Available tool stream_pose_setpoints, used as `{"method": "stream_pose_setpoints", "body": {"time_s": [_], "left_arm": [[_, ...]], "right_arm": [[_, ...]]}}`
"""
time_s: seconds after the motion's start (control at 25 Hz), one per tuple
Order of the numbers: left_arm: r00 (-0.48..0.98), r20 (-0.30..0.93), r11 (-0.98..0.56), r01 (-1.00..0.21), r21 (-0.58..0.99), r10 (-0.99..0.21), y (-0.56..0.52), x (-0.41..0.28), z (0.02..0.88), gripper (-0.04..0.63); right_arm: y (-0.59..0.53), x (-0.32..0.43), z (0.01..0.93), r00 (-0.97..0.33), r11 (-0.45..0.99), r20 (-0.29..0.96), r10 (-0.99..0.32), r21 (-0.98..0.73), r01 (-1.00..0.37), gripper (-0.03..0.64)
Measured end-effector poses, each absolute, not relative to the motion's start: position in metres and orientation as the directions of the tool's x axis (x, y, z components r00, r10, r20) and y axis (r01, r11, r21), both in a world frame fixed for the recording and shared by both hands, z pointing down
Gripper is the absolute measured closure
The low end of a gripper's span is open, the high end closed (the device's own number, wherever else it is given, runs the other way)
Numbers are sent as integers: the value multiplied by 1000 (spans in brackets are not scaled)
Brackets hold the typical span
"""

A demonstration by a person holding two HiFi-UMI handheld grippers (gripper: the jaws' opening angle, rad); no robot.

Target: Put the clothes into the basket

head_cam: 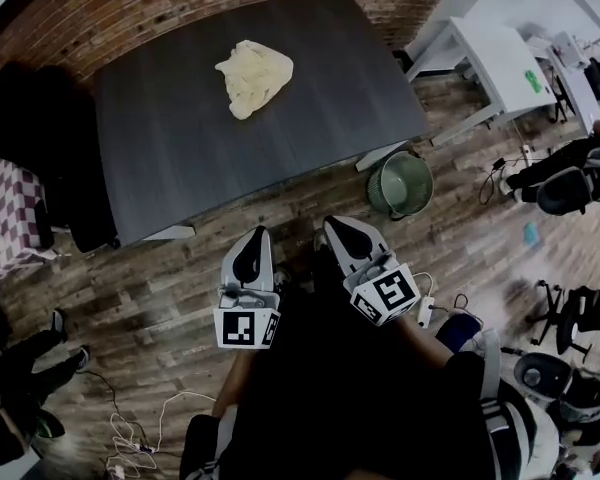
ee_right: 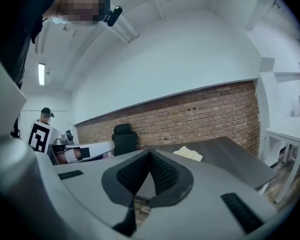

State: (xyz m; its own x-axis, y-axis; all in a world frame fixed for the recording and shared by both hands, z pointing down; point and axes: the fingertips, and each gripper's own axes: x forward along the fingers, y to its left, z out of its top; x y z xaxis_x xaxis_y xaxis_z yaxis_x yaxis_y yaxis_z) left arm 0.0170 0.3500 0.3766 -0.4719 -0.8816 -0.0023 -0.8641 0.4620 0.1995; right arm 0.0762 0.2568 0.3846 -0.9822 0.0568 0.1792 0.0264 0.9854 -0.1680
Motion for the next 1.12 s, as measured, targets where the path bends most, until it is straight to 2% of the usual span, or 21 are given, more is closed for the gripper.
{"method": "stream_pose_setpoints", "body": {"time_s": [0.36,0.76,1.12], "left_arm": [[-511,31,508,-845,169,-859,299,-23,382,592],[-589,42,587,-794,155,-807,221,-78,371,592],[-656,75,658,-737,154,-751,212,-111,376,592]], "right_arm": [[208,22,384,-983,984,142,118,-147,97,611],[144,-46,366,-960,962,105,260,-118,247,611],[119,-88,381,-929,938,163,333,-159,309,609]]}}
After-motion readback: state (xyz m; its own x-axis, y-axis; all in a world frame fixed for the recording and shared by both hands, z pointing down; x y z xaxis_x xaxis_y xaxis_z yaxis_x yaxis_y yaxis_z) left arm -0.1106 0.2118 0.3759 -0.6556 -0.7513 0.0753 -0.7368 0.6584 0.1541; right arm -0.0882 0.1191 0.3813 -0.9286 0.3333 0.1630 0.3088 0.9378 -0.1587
